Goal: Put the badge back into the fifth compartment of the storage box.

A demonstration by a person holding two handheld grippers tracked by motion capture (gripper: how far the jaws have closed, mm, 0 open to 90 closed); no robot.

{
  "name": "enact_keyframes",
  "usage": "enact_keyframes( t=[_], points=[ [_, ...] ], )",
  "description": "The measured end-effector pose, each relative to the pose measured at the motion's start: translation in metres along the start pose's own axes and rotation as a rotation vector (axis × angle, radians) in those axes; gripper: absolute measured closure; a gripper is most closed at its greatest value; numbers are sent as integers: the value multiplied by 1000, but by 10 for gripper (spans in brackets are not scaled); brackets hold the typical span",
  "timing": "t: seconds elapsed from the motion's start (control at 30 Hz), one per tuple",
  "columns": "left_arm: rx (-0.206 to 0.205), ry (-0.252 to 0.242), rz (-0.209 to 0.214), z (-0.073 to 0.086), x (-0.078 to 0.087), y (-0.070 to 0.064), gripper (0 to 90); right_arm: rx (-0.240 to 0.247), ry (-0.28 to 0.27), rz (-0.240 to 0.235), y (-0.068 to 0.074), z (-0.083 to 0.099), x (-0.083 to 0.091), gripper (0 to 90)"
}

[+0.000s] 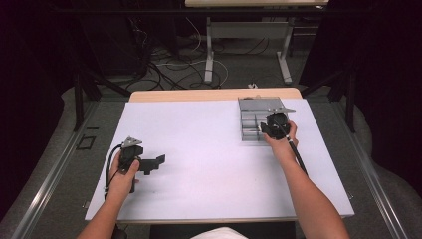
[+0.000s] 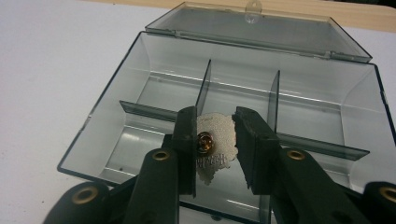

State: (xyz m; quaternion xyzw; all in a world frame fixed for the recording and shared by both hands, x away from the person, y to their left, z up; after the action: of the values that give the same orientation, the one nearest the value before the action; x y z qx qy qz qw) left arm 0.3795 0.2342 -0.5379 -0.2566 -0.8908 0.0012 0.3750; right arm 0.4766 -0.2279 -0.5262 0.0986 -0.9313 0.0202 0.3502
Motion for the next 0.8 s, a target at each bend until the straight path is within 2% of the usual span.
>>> enact_keyframes(
  t=[0.3,0.8],
  points=[
    [-1,2,0,0,0,0,9,-22,32,5,-4,3,-4,702],
    [1,0,1,0,0,0,9,-17,41,1,-5,4,-7,699]
  ],
)
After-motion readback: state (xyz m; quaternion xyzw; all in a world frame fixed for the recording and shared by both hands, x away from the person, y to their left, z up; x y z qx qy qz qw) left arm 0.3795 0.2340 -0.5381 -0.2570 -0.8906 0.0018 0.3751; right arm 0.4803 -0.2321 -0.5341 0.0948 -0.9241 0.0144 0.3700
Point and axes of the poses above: each handheld gripper's, and its own axes: x roughly backward along the jaws, z roughly out of its underside, y roughly to its left, the point moved 1 cm from there along -x, roughly forward along the jaws, and after that the axes turned 3 degrees about y, right-handed, at the moved point
